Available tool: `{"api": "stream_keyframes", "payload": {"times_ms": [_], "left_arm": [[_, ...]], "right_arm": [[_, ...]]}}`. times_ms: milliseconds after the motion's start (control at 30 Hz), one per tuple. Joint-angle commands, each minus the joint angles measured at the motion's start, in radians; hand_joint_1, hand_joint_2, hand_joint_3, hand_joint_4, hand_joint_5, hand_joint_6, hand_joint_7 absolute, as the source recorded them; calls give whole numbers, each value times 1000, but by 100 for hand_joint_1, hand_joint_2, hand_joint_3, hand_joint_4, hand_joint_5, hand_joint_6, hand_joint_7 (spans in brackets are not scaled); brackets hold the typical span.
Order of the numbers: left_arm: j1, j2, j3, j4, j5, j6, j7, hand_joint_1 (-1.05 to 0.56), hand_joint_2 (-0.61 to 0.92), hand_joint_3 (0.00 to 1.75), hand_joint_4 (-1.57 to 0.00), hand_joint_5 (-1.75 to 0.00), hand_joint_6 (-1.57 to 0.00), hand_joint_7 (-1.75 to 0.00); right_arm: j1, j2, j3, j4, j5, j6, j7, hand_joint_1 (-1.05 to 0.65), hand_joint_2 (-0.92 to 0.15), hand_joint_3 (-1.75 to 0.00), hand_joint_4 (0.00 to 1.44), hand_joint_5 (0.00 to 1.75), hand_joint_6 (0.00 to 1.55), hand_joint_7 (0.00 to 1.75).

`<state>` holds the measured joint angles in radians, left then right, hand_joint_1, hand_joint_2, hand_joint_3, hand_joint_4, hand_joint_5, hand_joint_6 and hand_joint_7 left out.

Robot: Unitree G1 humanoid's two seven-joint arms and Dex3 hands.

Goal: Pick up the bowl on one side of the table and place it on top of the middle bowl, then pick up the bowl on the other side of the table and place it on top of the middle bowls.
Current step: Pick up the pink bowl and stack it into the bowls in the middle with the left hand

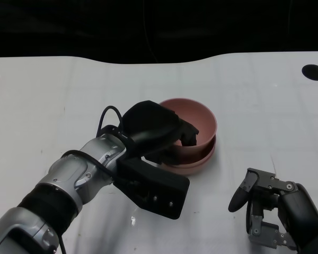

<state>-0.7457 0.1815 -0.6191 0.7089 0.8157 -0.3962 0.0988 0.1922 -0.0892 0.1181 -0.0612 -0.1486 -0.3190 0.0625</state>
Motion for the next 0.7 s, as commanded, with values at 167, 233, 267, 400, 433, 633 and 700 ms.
{"api": "stream_keyframes", "payload": {"times_ms": [167,233,267,400,433,633,700], "left_arm": [[-6,26,-12,-54,19,49,-102,-73,92,53,-24,-25,-31,0],[0,36,-13,-85,23,64,-131,-79,92,58,-16,-22,-26,0],[3,41,-12,-100,24,70,-143,-81,92,60,-14,-21,-24,0],[17,56,-6,-148,20,82,-170,-84,92,62,-9,-20,-21,0],[19,57,-6,-154,20,84,-172,-84,92,62,-9,-21,-21,0],[22,59,-7,-164,18,90,-177,-84,92,63,-8,-22,-21,0],[54,91,25,-233,-10,86,-190,-85,92,62,-7,-23,-21,0]], "right_arm": [[-3,-6,-12,-3,5,-5,-5,-6,-26,-159,90,175,83,147],[-3,-7,-13,-3,8,-6,-3,-6,-26,-158,89,175,83,146],[-4,-7,-14,-1,10,-8,-2,-6,-26,-158,89,175,83,146],[-5,-8,-15,0,13,-8,2,-6,-27,-157,89,175,83,146],[-5,-9,-15,0,13,-8,2,-6,-28,-157,89,175,83,146],[-5,-9,-15,0,14,-8,2,-6,-28,-156,89,175,82,147],[-3,-6,-18,0,22,-5,1,-6,-29,-156,89,175,83,147]]}}
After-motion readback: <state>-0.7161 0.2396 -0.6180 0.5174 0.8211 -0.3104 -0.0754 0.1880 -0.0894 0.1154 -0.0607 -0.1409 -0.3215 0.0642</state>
